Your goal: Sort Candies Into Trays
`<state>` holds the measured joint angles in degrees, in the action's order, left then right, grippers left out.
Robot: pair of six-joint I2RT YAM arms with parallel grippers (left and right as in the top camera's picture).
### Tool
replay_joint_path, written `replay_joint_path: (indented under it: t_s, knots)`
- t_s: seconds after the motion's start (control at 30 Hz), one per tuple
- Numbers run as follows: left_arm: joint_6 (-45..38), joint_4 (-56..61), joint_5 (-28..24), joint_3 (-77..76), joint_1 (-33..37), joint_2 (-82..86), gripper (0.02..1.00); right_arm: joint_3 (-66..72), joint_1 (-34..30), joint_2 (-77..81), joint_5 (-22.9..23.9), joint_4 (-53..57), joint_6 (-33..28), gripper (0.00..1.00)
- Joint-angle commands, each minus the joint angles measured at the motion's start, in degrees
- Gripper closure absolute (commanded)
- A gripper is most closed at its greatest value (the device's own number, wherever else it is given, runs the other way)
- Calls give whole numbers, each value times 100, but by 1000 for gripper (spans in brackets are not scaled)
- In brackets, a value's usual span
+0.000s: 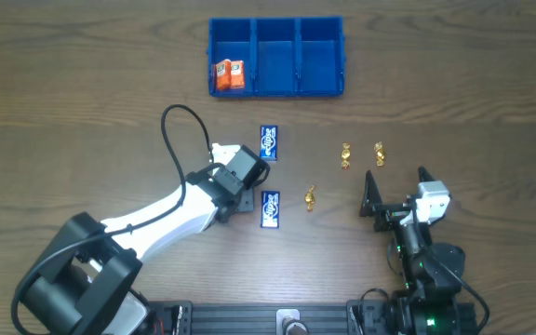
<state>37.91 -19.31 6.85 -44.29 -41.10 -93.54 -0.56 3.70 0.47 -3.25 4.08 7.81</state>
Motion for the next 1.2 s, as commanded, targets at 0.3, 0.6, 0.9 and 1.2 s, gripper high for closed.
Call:
replay_joint_path:
  t_s: [0.3,0.6,0.9,1.2]
  knots:
    - [-1908,-1394,1274,-4671,1290,-240,689,11,-42,-31,-31,31,-61,3]
    - [-2052,-1432,-96,-6334,1939,-2789,669,11,-42,-31,-31,31,-61,3]
    - [-2055,-1521,-251,-6334,1932,-2992,603,11,-42,-31,-31,31,-63,3]
    - [-1969,-1093,-44,-5543,2009,-1078,266,11,-42,-31,-31,31,-63,3]
